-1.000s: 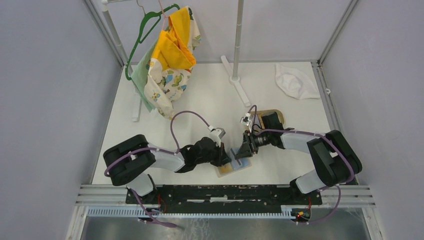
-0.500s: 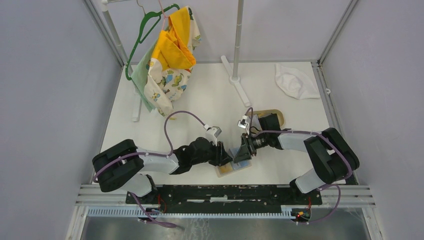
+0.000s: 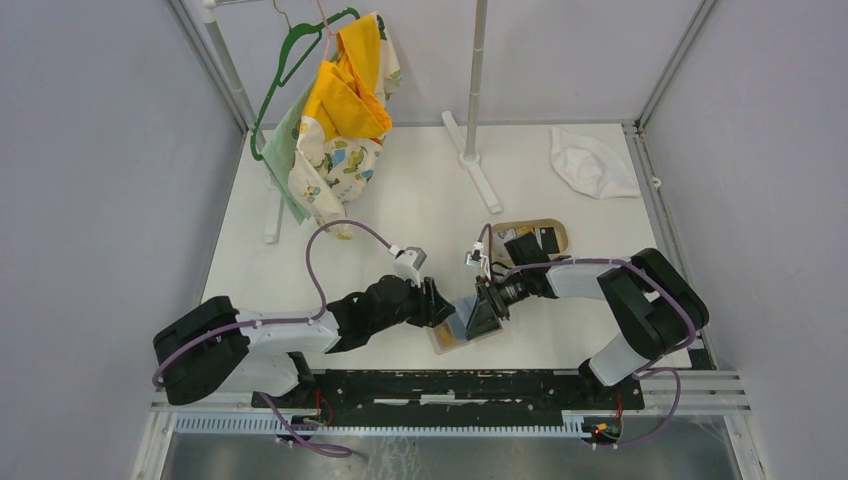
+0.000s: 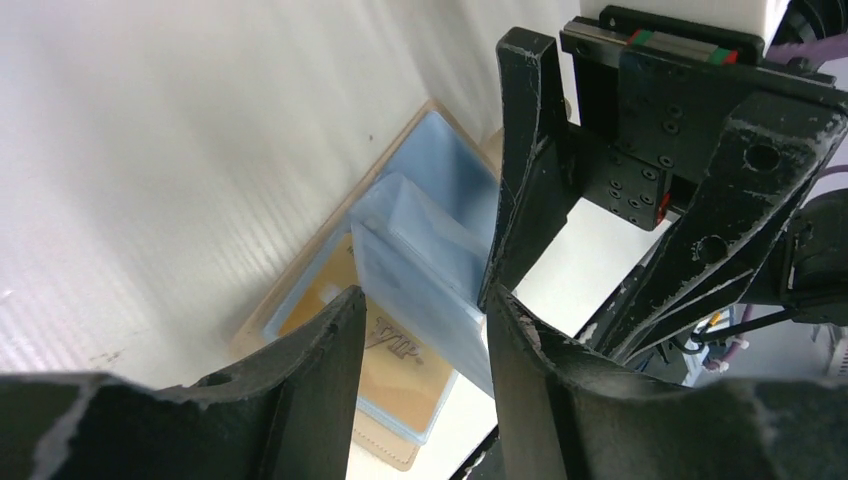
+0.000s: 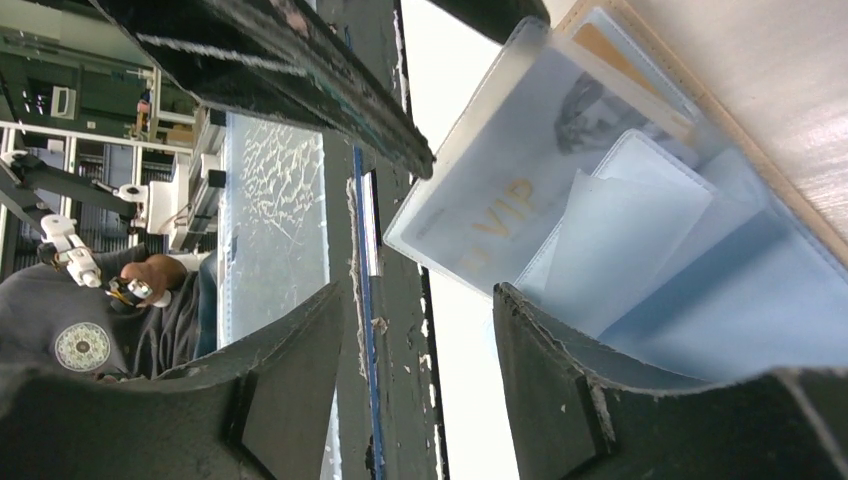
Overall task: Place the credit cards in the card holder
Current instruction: Insert the credit card into the card holder, then pick up the credit card from the storage box.
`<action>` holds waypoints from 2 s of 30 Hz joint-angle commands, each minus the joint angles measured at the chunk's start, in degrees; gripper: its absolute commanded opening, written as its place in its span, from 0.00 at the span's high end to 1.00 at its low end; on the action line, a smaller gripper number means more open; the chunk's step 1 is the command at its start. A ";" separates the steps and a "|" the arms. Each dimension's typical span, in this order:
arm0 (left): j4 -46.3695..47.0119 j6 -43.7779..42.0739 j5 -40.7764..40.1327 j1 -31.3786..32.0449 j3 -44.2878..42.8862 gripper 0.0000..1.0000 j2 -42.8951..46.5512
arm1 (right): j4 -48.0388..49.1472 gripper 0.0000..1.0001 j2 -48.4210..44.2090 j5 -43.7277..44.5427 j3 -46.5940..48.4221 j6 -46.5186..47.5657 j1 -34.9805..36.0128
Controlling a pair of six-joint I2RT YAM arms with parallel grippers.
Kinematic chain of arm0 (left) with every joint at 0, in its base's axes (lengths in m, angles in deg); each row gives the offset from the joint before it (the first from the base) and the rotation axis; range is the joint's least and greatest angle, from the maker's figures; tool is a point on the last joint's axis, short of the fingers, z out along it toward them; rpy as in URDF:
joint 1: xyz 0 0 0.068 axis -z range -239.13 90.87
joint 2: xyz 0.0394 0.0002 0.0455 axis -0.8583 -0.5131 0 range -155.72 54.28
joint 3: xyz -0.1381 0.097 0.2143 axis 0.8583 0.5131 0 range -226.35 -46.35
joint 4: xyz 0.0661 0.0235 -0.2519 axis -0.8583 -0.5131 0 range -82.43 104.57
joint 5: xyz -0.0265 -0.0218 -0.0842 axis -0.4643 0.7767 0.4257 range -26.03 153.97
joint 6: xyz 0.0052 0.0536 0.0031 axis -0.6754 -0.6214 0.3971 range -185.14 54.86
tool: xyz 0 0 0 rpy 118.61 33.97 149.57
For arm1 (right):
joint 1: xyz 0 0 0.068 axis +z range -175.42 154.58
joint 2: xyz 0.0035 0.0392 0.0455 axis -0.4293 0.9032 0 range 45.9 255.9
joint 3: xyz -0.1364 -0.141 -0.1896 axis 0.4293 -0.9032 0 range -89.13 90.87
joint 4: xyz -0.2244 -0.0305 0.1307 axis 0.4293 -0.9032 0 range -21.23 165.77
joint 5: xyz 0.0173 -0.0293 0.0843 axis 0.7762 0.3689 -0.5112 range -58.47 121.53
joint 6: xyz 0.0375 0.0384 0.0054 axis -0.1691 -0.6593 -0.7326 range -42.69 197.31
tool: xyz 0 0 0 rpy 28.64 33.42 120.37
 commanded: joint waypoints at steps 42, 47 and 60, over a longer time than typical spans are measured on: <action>-3.67 -7.46 2.93 0.17 -10.56 0.87 -1.40 | -18.79 0.21 -25.65 39.56 18.41 33.88 -8.54; -1.04 -12.38 -5.20 0.14 -10.97 0.87 4.78 | -15.53 0.02 -24.69 44.46 25.88 28.86 -10.89; -1.10 -13.44 -8.86 -1.40 -15.46 0.09 5.03 | -2.91 0.02 -16.63 30.61 15.59 11.40 -24.91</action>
